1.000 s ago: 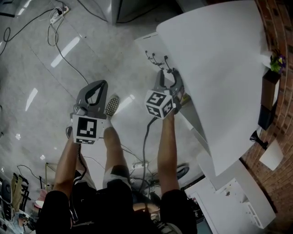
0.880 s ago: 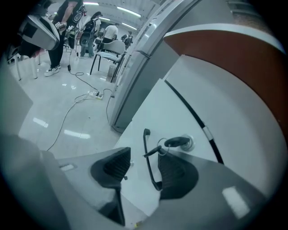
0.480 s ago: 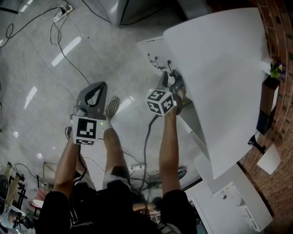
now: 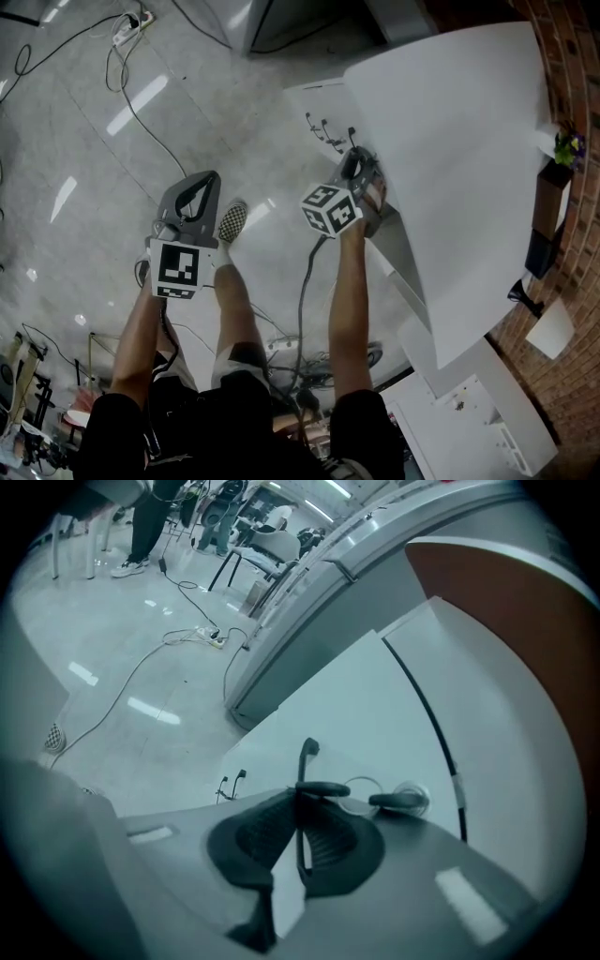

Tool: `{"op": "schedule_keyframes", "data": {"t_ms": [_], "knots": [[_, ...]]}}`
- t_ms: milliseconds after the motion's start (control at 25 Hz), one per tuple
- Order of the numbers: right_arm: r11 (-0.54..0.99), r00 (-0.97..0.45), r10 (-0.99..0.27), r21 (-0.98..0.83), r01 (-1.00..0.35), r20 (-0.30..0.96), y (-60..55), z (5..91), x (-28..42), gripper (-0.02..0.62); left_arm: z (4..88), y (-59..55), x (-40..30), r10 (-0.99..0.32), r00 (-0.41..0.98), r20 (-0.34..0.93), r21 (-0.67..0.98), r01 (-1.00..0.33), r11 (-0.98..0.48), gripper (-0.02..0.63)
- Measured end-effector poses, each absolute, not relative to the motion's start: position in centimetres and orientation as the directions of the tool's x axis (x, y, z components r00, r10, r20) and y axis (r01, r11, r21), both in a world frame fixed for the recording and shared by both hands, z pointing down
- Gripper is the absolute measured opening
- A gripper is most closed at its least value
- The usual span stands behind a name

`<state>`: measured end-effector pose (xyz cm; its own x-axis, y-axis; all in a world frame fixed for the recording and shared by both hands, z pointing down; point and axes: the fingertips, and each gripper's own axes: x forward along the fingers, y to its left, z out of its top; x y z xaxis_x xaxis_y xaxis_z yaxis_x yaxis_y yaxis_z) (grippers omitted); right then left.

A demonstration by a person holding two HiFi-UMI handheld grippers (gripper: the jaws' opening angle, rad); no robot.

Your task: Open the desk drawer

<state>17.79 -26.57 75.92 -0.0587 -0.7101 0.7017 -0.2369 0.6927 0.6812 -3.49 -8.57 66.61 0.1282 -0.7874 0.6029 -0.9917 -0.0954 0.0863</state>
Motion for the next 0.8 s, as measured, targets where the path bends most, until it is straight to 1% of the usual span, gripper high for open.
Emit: {"op": "schedule_keyframes", "data": {"t_ms": [800], "knots": [[0.697,-0.012,-0.696,0.67,-0.255,0.718,-25.4,75.8,17.5,0.018,66.3,-6.5,-5.8,-0.787,0.128,0.603,0.086,-0.992,-0.096,0.011]]}}
